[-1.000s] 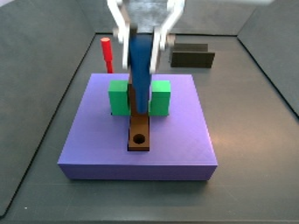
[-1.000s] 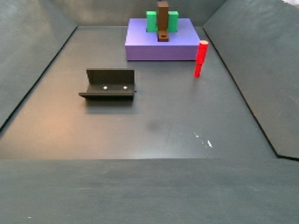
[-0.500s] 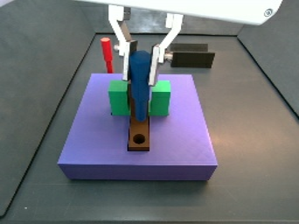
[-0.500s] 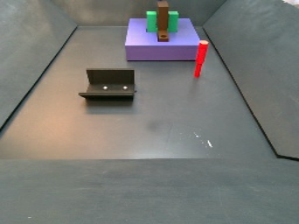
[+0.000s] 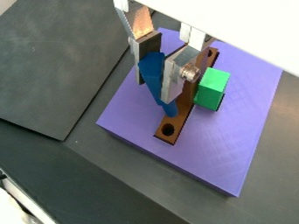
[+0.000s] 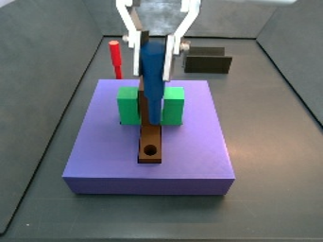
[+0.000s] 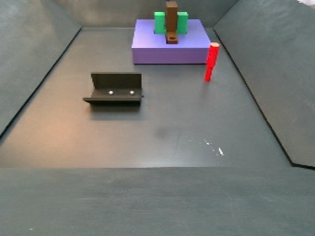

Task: Pick up the blue object. Move up. Place the blue object on the fixture. Regrasp the blue object. Move to above the board. Insert the blue object.
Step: Insert the blue object.

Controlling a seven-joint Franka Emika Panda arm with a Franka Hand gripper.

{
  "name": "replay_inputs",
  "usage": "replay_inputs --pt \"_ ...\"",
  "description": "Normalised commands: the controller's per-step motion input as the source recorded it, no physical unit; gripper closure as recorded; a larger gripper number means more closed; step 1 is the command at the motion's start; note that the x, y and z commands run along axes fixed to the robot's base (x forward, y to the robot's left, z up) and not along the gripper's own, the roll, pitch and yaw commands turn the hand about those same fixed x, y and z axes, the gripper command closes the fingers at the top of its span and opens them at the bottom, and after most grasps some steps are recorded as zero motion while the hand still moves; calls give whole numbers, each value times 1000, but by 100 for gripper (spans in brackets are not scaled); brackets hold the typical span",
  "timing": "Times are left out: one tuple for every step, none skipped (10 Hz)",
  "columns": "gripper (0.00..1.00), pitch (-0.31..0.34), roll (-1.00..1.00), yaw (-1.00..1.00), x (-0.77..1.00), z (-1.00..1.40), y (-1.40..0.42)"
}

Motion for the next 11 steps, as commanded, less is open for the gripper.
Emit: replay_inputs --pt "100 -99 -500 0 0 -166 303" --pt "100 -29 -356 -69 0 -451 97" --pt "100 0 -310 -126 0 -543 0" --pt "100 16 -306 -143 0 -523 0" --pt "100 46 -357 -157 -31 -394 0" --pt "100 51 -397 -171 -77 -306 0" --pt "100 16 -481 -166 -129 -137 0" --pt "100 0 -500 -143 -157 -69 0" --pt "100 0 -483 -91 -60 -71 -23" --pt "100 0 -469 -60 -49 -17 -111" --pt "100 0 -500 271 -91 0 -23"
